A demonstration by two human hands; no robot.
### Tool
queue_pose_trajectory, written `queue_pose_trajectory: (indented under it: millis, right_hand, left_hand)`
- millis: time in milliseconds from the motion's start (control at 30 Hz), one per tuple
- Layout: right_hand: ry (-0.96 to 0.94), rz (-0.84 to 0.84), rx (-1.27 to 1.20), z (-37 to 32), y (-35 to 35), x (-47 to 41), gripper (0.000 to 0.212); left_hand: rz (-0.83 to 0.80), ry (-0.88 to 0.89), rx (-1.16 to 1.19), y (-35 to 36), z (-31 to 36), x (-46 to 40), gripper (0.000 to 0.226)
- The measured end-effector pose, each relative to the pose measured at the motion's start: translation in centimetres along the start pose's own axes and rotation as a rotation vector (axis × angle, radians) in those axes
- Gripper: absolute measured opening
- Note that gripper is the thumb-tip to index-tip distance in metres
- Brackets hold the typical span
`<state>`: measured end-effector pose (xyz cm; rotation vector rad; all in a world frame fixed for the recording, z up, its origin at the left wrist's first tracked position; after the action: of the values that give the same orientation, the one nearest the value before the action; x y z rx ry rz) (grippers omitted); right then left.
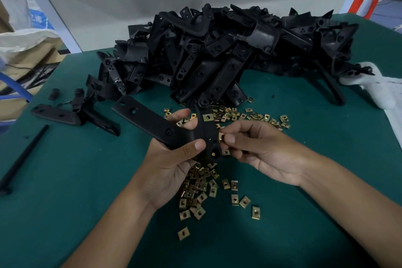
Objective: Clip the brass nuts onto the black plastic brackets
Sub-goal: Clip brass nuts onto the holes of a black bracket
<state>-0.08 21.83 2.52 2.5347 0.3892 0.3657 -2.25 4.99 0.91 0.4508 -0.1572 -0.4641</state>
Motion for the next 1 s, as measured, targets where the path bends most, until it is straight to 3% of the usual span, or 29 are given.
queue_pose_trajectory:
  millis: [467,667,867,1000]
  right_hand:
    - [-0.040,-0.030,0.185,-0.2,-0.1,0.3,0.006]
    - [0.069,-0.106,0.137,0.4,-0.3,0.3,0.005]
    - [0.166,-0.316,0.050,1.2,0.3,0.4,0.024]
    - [0.151,-0.336,0.124,1.3,0.7,0.6,0.034]
  left_hand:
    - [0.043,0.039,-0.064,-0.1,0.6,0.1,0.084]
    - [-0.007,0.039,-0.163,0.4,0.6,0.3,0.084]
    - [-0.115,-0.021,-0.114,1.0,0.0,0.7,0.073]
    - [-0.193,-0.062,-0.125,1.4,-0.6,0.8,0.069]
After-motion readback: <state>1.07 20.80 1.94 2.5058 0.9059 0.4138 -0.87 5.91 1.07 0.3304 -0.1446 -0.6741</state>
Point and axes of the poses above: each hand's wrist, its own x-axis away from the middle knuckle, its own y-axis out of the palm, z = x × y, the point moved 5 cm from there along -x, towards the middle knuckle, and after that the axes turned 11 degrees about -x, right-handed, at the moved point
